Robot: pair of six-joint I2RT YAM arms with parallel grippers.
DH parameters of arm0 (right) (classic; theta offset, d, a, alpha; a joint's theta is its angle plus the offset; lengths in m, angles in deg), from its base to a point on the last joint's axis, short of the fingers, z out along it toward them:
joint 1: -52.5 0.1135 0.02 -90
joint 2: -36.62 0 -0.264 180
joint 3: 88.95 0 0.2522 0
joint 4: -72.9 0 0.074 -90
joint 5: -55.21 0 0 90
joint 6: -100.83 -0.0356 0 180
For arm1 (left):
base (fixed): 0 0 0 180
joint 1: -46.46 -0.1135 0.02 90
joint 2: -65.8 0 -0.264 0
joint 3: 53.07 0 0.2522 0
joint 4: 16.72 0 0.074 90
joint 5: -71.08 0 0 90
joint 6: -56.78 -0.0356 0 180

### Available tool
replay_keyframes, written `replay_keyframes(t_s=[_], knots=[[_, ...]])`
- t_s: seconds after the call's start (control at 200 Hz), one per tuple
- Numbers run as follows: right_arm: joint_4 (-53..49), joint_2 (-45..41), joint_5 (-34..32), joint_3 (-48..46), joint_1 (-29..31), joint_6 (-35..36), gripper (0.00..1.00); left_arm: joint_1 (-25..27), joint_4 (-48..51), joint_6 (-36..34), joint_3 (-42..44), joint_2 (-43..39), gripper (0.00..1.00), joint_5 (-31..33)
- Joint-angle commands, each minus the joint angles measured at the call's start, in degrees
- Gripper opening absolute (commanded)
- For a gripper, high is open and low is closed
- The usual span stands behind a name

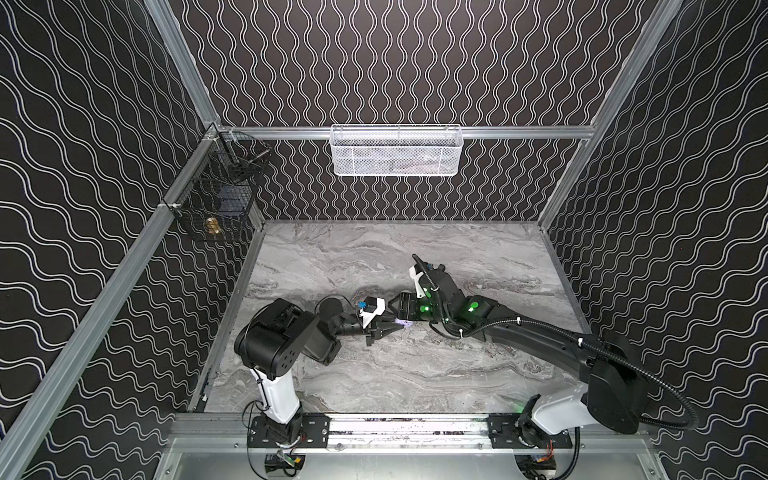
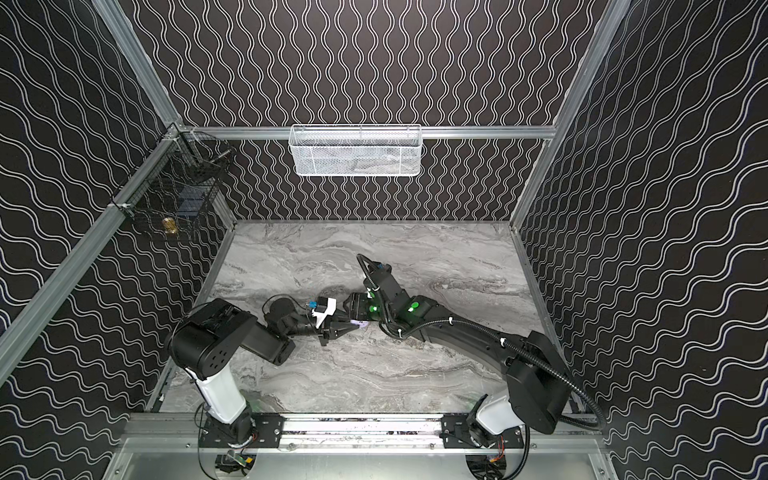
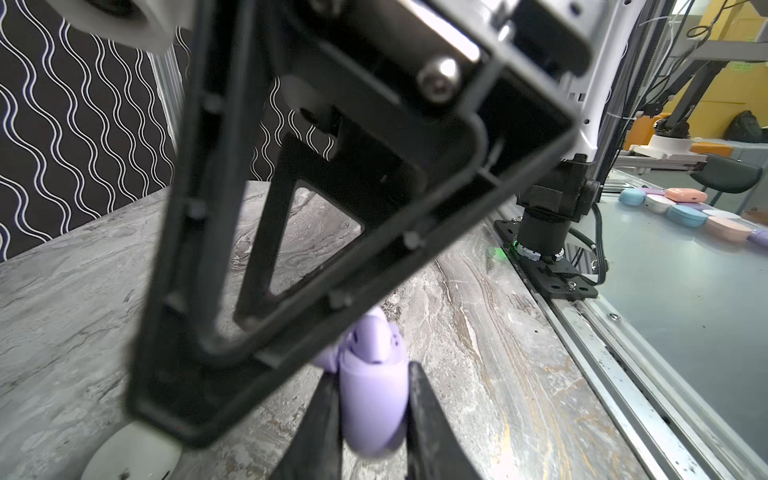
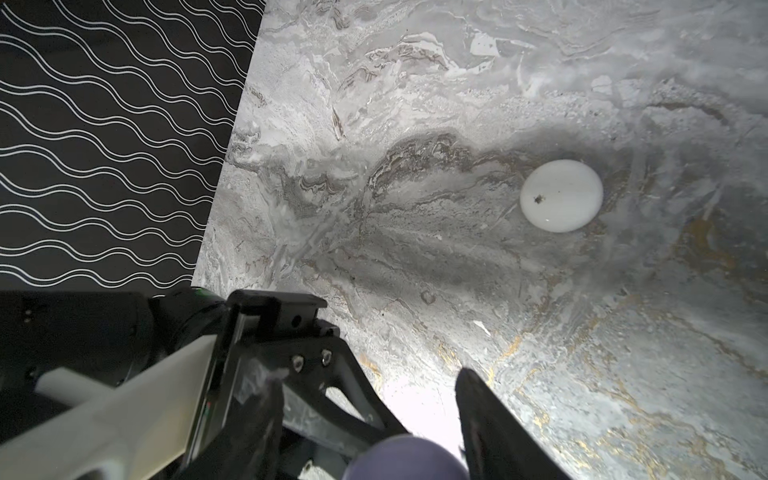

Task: Insert the wireless bluetooth earbuds into the charging case
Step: 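Press the lilac case lid shut with the right gripper, then lower the closed lilac case with the left gripper while the right arm withdraws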

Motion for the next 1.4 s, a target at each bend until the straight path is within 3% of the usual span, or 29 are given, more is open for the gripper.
replay_keyframes(t_s=[0.0, 0.446, 0.761, 1.036, 1.236, 1.397], knots=[[1.32, -0.7, 3.7, -0.77, 0.14, -1.39, 0.67, -0.05, -2.1, -0.56, -0.23, -0.22, 0.23, 2.1], [4.1, -3.45, 7.54, -4.81, 0.32, -3.64, 0.68, -0.86, -2.1, 1.01, -0.88, 0.24, 0.24, 4.5], [4.05, -8.2, 0.42, -7.28, 0.14, -4.52, 0.68, -2.95, -2.1, 5.09, -2.51, 1.38, 0.25, 5.79], [6.68, -9.53, -0.17, -8.09, -0.12, -4.54, 0.68, -3.79, -2.1, 6.72, -3.16, 1.88, 0.25, 6.63], [4.03, -11.44, -3.58, -9.69, -0.82, -5.78, 0.68, -6.96, -2.11, 14.81, -6.35, 4.73, 0.24, 7.34], [2.36, -16.14, -5.44, -13.2, -2.95, -7.25, 0.69, -12.0, -1.6, 26.97, -10.58, 9.82, 0.21, 8.6]])
